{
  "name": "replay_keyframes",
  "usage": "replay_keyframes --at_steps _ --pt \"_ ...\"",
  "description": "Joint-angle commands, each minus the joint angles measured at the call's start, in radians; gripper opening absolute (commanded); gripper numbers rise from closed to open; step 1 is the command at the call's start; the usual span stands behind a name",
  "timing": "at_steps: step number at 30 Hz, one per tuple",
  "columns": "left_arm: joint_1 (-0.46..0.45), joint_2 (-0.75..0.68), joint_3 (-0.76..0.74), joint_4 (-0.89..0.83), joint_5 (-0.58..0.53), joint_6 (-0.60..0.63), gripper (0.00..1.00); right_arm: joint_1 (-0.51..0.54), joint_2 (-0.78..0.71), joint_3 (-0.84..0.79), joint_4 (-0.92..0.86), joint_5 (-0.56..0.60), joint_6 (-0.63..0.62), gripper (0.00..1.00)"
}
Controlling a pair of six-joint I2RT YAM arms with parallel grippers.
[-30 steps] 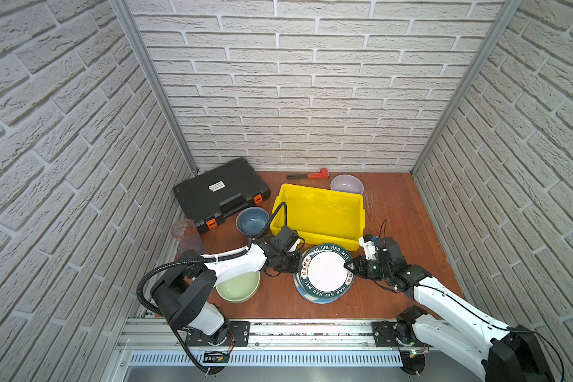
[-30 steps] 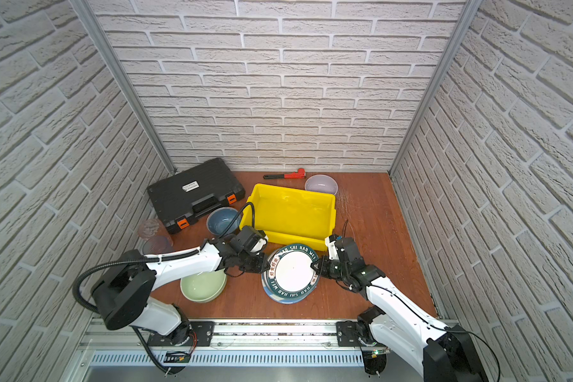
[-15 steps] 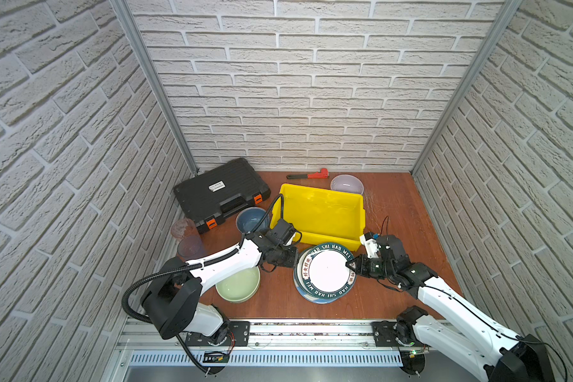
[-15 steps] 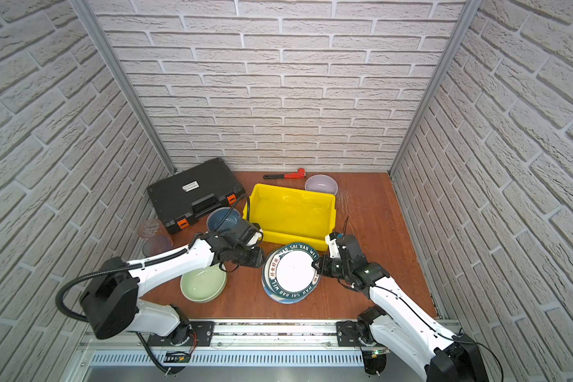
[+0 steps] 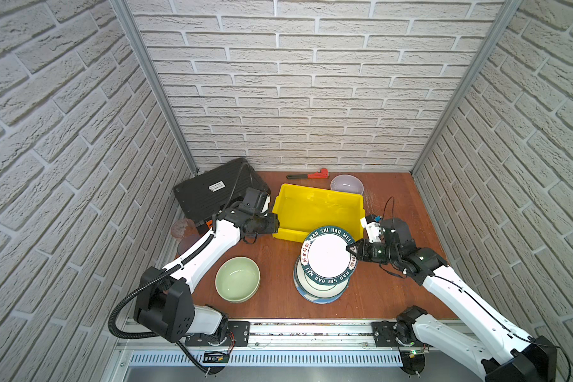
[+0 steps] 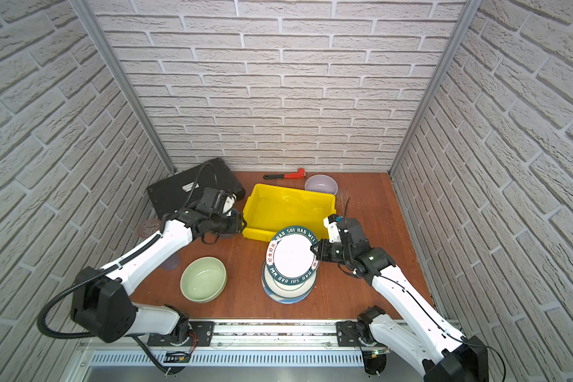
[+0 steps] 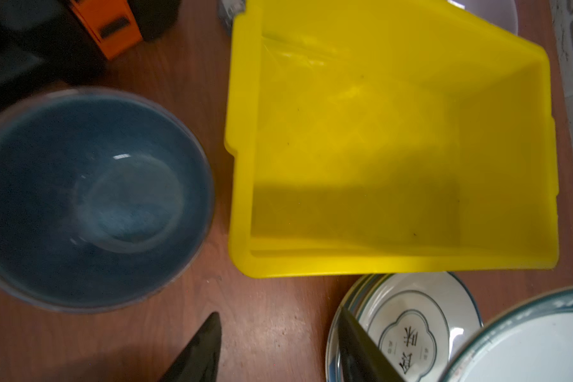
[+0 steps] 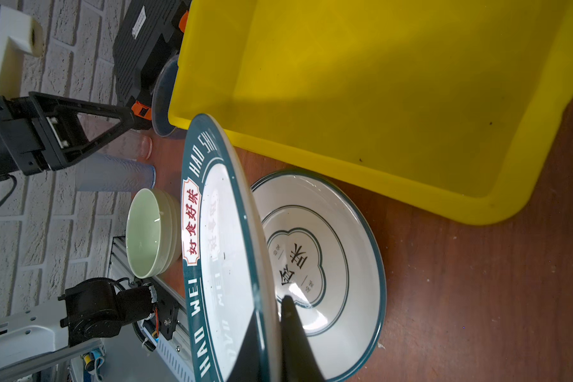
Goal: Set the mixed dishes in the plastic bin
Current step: 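Lift the plate with the right gripper toward the bin while the left gripper releases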
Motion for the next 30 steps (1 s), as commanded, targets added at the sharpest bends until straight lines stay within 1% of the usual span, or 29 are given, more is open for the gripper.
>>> replay_keyframes --at_steps 1,4,6,9,14,21,24,30 --pt "0.049 0.046 0.054 -0.024 -0.02 0.08 0.57 0.004 0.032 0.085 0.022 0.03 -0.027 0.06" --pt "0.087 0.089 0.087 -0.006 0.005 0.1 0.56 0.004 0.086 0.155 0.041 0.054 -0.031 0.06" --pt "0.104 0.122 0.104 0.016 0.039 0.107 0.54 0.004 0.13 0.204 0.061 0.08 -0.031 0.06" --pt "0.119 0.166 0.12 0.04 0.081 0.111 0.52 0.001 0.206 0.279 0.077 0.154 -0.017 0.06" --pt "0.127 0.206 0.14 0.046 0.113 0.114 0.48 0.0 0.326 0.375 0.131 0.233 -0.015 0.06" --pt "0.127 0.214 0.127 0.082 0.166 0.117 0.4 -0.002 0.497 0.414 0.342 0.258 0.016 0.06" --pt "0.127 0.224 0.124 0.088 0.176 0.11 0.37 -0.002 0.566 0.44 0.388 0.26 0.035 0.06" --pt "0.123 0.244 0.113 0.099 0.156 0.108 0.36 0.0 0.688 0.477 0.451 0.258 0.076 0.06"
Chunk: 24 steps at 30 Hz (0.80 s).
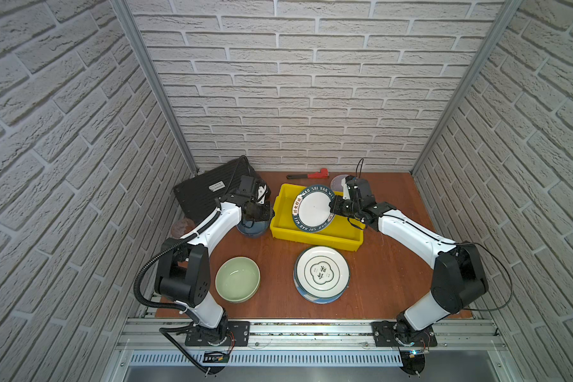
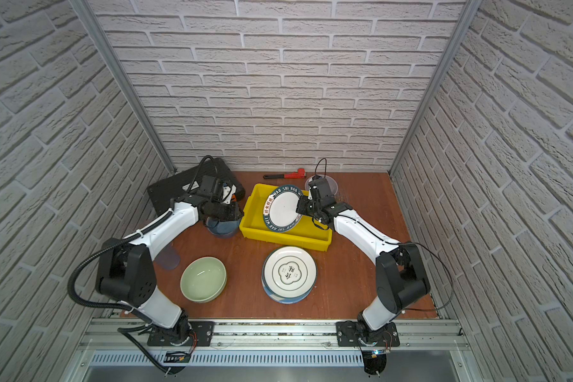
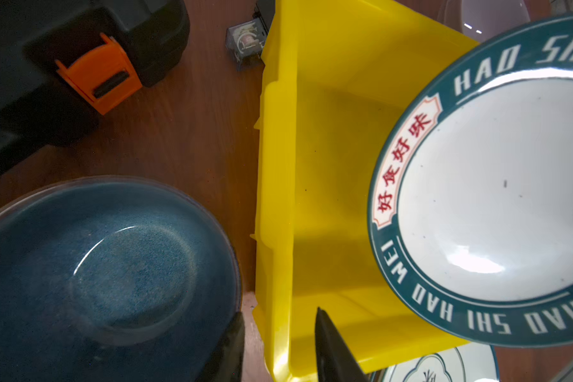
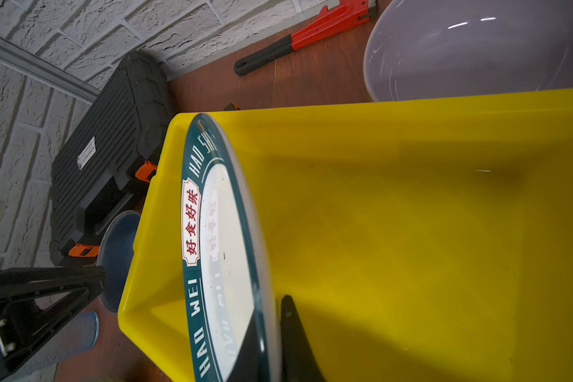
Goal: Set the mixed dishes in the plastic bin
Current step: 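Lift the plate with the right gripper toward the bin while the left gripper releases, then lower the plate into the yellow bin and open the right gripper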
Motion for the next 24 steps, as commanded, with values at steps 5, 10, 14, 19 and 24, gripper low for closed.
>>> replay_keyframes --at_steps 5,10,14,19,24 --pt "-0.004 0.05 0.008 0.039 -0.008 0.006 0.33 0.003 0.074 0.045 0.171 -0.019 0.063 0.06" --pt "-0.015 0.074 0.014 0.03 -0.021 0.016 0.32 0.009 0.133 0.051 0.191 -0.043 0.075 0.06" --pt "-0.021 0.081 0.014 0.028 -0.022 0.016 0.31 0.013 0.174 0.051 0.219 -0.063 0.095 0.06" --pt "-0.03 0.087 0.01 0.036 -0.011 0.01 0.3 0.016 0.224 0.055 0.248 -0.079 0.11 0.06" --pt "-0.04 0.092 0.012 0.036 -0.01 0.007 0.3 0.017 0.257 0.053 0.272 -0.09 0.13 0.07"
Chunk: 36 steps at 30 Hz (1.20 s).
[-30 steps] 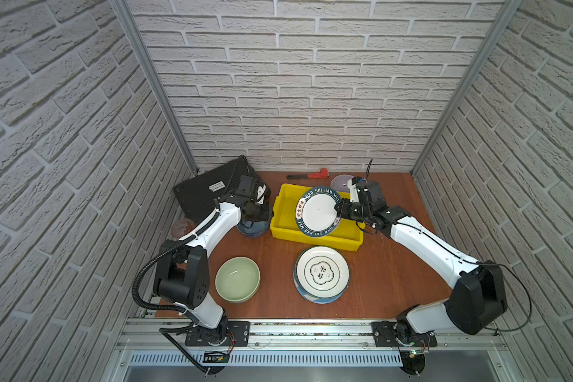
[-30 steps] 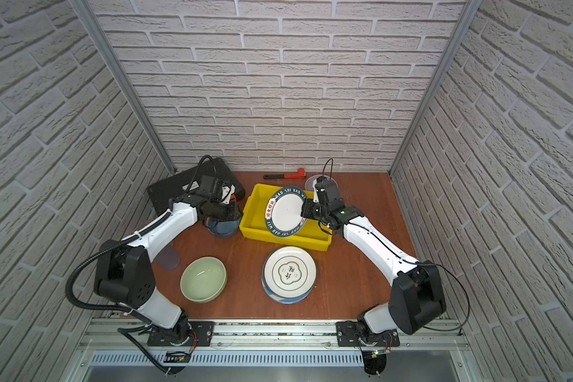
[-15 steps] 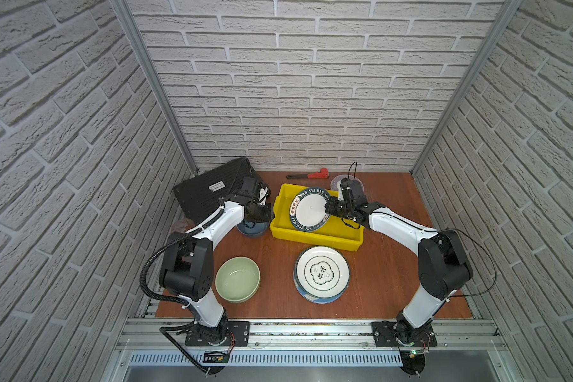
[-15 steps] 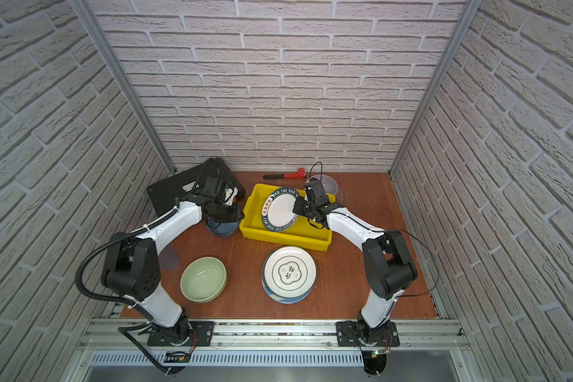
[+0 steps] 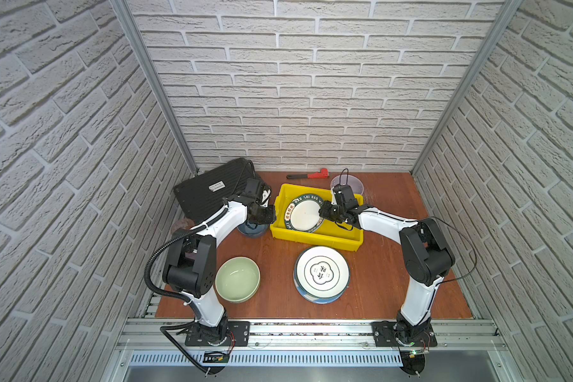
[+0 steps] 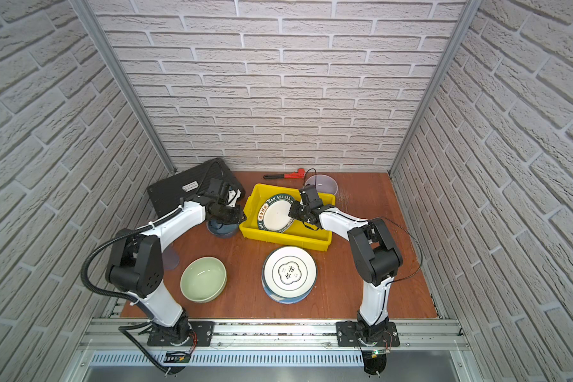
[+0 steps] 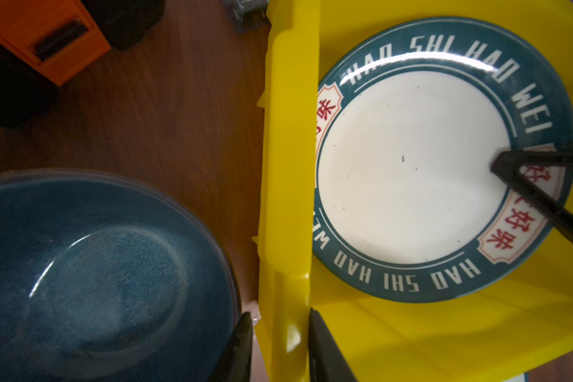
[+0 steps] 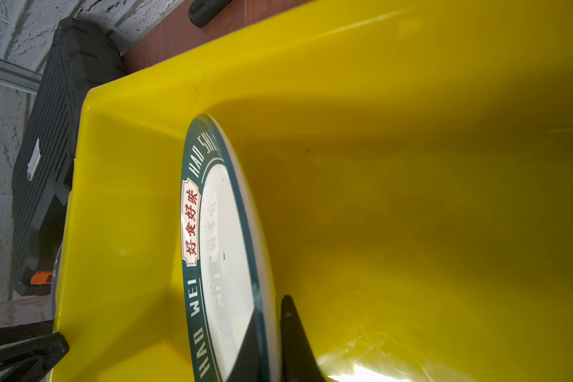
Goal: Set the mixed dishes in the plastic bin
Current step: 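Lower the plate into the yellow bin and open the right gripper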
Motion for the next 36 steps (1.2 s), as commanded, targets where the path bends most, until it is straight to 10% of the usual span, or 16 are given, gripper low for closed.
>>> replay_keyframes --at_steps 1,36 --pt "-0.012 0.012 0.013 0.02 0.002 0.006 0.3 0.009 0.001 0.033 0.103 -0.024 0.028 0.07" --pt "-0.03 -0.012 0.017 0.007 0.01 0.015 0.34 0.014 0.066 0.028 0.025 0.005 -0.005 0.51"
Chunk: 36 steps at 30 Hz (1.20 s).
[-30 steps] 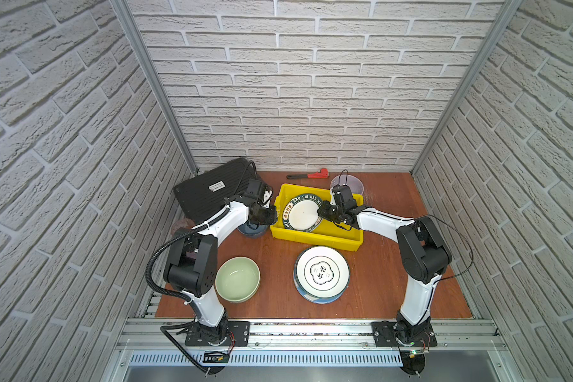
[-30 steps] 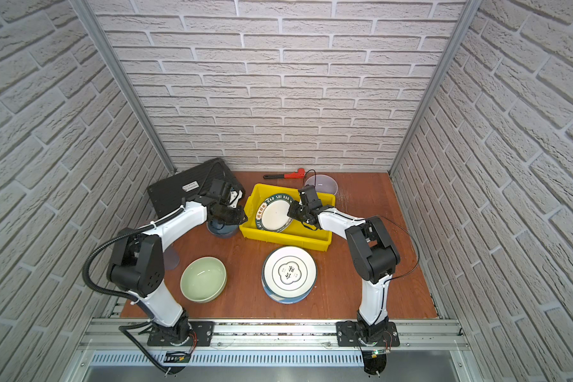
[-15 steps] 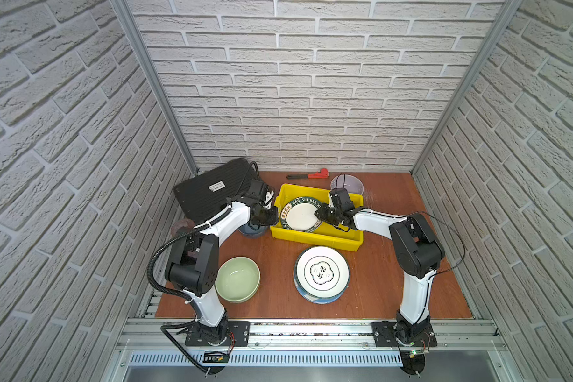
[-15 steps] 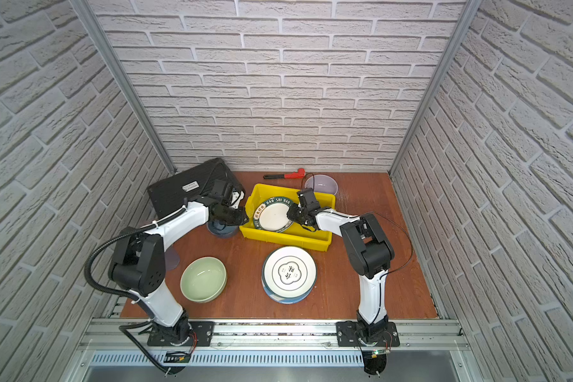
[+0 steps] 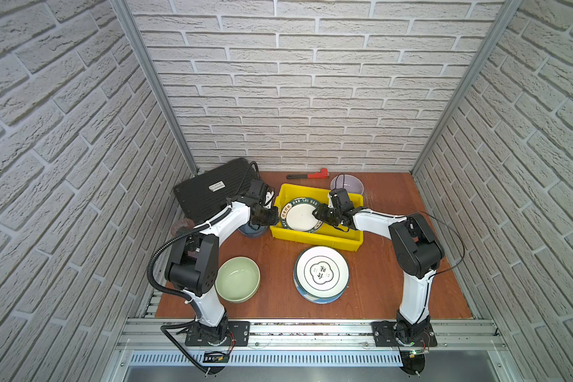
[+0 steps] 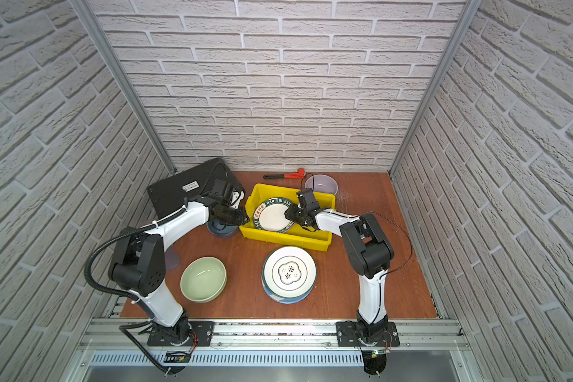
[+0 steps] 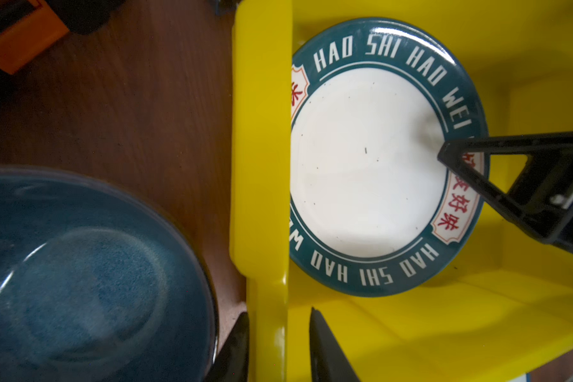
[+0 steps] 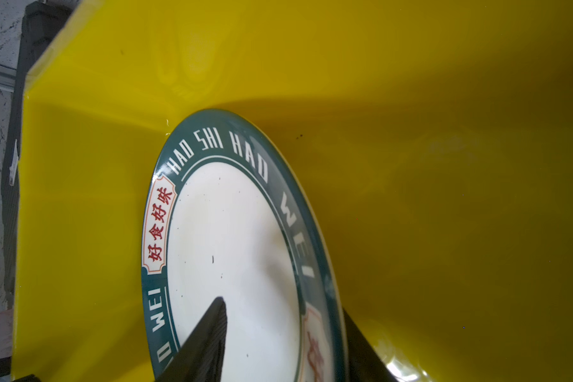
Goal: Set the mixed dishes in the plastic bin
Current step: 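Lower the plate into the yellow bin and open the right gripper, then move both grippers back to the edges of the remaining plate stack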
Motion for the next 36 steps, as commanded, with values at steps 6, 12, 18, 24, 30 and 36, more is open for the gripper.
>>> replay_keyframes --at_steps 6,12,18,24,30,36 --pt "0.006 -0.056 0.009 -0.012 -0.006 0.018 0.39 0.009 -0.064 0.038 -0.12 0.084 -0.106 0.6" --pt "0.025 -0.098 0.01 -0.045 -0.013 0.03 0.46 0.01 -0.117 0.04 -0.18 0.109 -0.154 0.6" --pt "0.031 -0.18 0.016 -0.105 -0.012 0.054 0.52 0.015 -0.228 0.057 -0.326 0.187 -0.266 0.61" --pt "0.014 -0.271 0.007 -0.167 0.042 0.091 0.53 0.018 -0.374 0.05 -0.493 0.25 -0.367 0.6" --pt "-0.055 -0.338 -0.038 -0.213 0.048 0.119 0.52 0.022 -0.538 -0.032 -0.569 0.193 -0.38 0.58" --pt "-0.146 -0.362 -0.084 -0.245 0.04 0.146 0.51 0.045 -0.696 -0.152 -0.629 0.213 -0.369 0.57"
